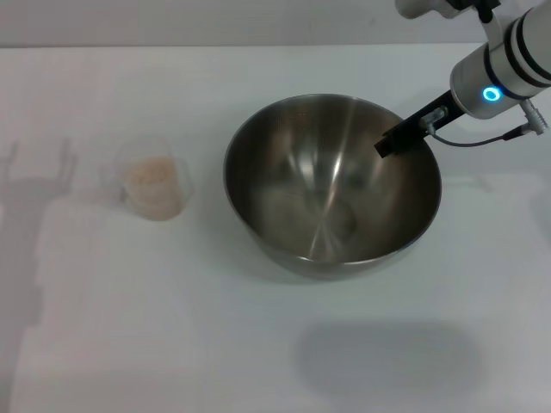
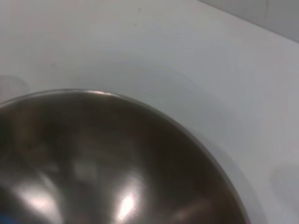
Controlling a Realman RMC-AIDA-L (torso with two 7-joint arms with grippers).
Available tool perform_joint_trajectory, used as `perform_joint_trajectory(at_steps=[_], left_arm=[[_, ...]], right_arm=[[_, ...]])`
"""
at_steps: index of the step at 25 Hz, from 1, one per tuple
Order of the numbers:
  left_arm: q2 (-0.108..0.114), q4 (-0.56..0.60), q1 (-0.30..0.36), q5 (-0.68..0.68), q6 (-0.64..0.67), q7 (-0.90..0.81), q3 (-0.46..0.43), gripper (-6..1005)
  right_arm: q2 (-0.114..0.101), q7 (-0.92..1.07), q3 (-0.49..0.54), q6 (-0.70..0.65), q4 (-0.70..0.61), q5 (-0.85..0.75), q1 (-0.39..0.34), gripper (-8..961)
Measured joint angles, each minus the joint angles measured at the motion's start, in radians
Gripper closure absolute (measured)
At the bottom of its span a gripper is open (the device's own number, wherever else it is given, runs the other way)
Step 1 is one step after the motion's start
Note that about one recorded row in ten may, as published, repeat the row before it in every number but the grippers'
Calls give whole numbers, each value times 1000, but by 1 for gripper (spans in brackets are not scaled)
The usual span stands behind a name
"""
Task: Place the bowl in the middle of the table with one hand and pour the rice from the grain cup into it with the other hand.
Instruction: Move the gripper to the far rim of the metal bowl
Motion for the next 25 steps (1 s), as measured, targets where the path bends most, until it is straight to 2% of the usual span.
perform_joint_trajectory(at_steps=[6,16,25], left_arm=[[0,0,5,0,7,0,0,309],[-1,0,10,0,22,0,0,312],[-2,-2,15,0,23,0,0,315]], right_arm=[[-1,-8,6,-13,-1,40,-3,908],[-2,-25,35,-9,-12,72,-11,920],[-2,-57,47,7,-104,155,-55,921]])
